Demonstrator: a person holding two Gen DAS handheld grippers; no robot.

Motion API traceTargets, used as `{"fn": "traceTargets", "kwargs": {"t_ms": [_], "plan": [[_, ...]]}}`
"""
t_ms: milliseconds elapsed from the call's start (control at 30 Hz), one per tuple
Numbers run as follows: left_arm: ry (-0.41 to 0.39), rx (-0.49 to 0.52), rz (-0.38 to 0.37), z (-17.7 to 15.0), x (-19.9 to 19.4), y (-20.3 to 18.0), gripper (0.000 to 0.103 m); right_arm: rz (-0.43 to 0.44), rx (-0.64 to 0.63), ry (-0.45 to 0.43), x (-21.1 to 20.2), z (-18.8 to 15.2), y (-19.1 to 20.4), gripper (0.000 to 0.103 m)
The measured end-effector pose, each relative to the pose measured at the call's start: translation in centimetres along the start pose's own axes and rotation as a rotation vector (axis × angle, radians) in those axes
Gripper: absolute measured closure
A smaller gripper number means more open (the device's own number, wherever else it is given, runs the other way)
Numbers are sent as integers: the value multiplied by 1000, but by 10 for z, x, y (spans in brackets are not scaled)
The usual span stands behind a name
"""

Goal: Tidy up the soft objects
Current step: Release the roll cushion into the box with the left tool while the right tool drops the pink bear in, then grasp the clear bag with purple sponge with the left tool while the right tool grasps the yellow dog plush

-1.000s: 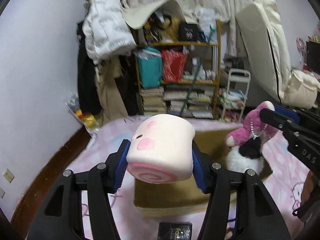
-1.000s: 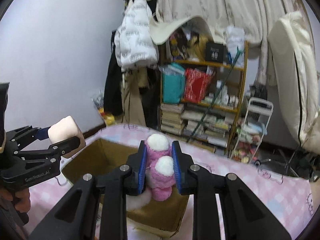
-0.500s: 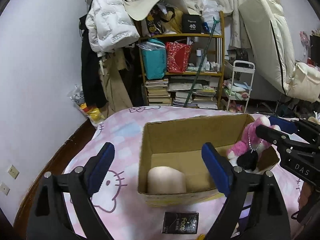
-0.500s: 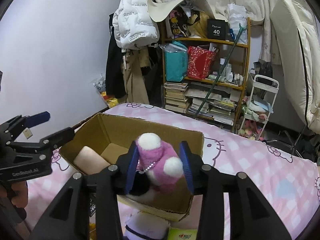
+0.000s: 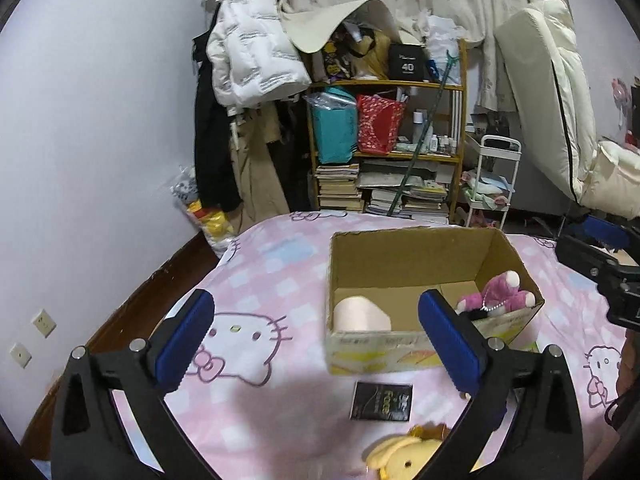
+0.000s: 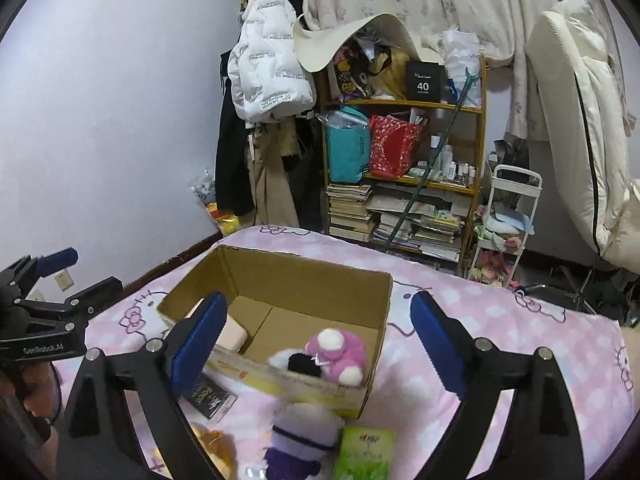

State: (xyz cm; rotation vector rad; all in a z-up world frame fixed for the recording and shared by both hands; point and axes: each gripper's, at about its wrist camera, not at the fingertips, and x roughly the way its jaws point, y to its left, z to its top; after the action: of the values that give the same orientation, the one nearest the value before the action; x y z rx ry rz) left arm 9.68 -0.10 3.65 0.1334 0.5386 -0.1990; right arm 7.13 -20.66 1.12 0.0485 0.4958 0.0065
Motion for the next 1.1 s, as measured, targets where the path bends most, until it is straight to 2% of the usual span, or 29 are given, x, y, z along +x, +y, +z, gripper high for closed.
{"fn": "traceTargets", "kwargs": {"t_ms": [133,300,433,633,833,933,1100], "plan": [[33,-47,-36,-6,-15,14,2,-14,-2,-12,-18,-6,3,0],[75,-6,4,-15,-28,13,2,-15,11,-15,-34,-13,1,0],[110,6,-1,-23,-34,9,2,-15,23,-9,-41,-18,0,0],[209,30,-1,-36,-33,3,2,19,51,16,-49,-32,3,0],[260,23,-10,-42,-30,5,2,67,79,61,-44,-45,6,0],[286,5,8,-45,-24,10,2,70,56,86,-40,-51,16,0],[372,-55,33,-53,-4,24,2,83,21,119,-31,-60,30,0]]}}
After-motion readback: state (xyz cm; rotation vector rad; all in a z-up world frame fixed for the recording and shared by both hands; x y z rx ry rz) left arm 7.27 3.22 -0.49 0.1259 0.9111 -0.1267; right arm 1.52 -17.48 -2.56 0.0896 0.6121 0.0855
